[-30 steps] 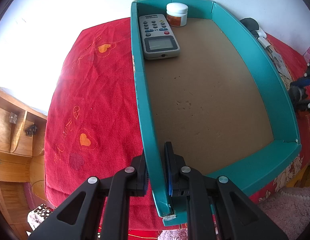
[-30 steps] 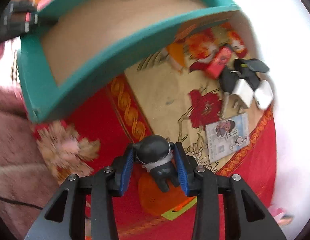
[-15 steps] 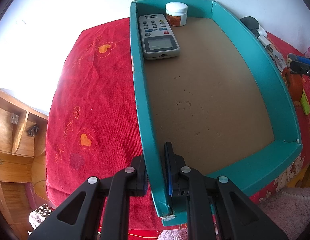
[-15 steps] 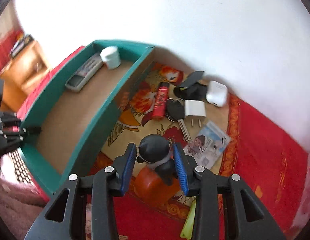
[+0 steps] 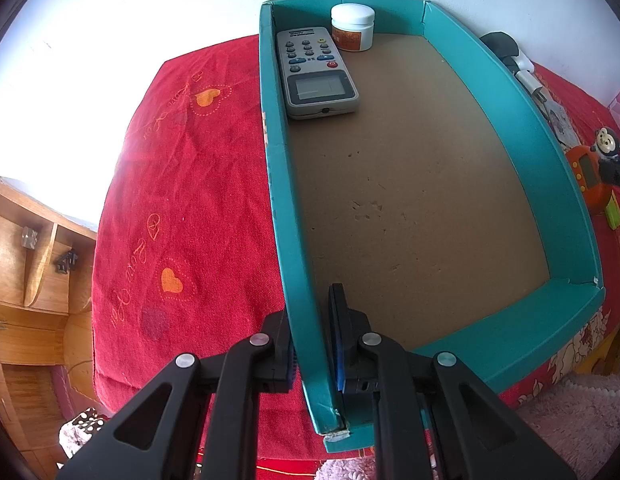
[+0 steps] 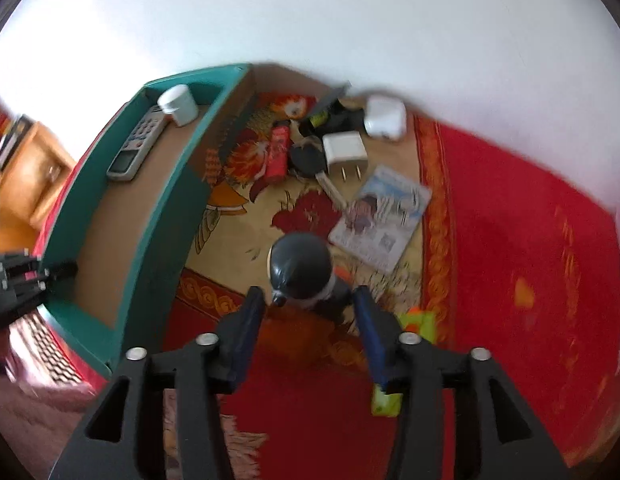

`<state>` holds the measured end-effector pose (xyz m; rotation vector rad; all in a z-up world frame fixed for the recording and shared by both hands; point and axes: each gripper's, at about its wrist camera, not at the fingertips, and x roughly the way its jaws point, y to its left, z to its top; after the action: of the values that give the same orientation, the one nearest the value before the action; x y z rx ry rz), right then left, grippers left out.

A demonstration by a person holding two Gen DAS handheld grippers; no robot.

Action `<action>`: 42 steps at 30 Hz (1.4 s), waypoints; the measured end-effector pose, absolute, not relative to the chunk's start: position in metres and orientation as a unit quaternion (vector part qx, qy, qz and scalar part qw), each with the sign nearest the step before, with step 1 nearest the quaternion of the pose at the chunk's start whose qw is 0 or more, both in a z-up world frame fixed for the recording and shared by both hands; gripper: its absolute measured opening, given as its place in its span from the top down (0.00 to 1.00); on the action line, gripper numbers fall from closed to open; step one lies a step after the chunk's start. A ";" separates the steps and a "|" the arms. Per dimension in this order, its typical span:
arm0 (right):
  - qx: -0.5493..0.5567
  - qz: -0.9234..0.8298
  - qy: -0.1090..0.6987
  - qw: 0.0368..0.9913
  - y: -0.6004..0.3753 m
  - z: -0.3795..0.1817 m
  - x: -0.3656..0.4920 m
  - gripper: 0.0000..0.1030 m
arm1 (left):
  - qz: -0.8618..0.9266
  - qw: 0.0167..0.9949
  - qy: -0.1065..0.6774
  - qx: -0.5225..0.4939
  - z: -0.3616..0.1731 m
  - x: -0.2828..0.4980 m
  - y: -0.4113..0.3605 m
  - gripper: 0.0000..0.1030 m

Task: Organize objects
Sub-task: 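Lift the monkey figurine clock with the right gripper toward the tray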

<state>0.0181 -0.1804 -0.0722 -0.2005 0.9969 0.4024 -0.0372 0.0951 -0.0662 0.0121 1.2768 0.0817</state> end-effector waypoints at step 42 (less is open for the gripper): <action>-0.142 0.254 0.487 0.824 -0.091 -0.015 0.040 0.62 | 0.035 0.804 0.593 0.002 -0.066 -0.039 0.097 0.90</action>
<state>0.0403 -0.0912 -0.0152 -0.3011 1.0361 0.5393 -0.0391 0.0974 -0.0663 0.0039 1.2711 0.0758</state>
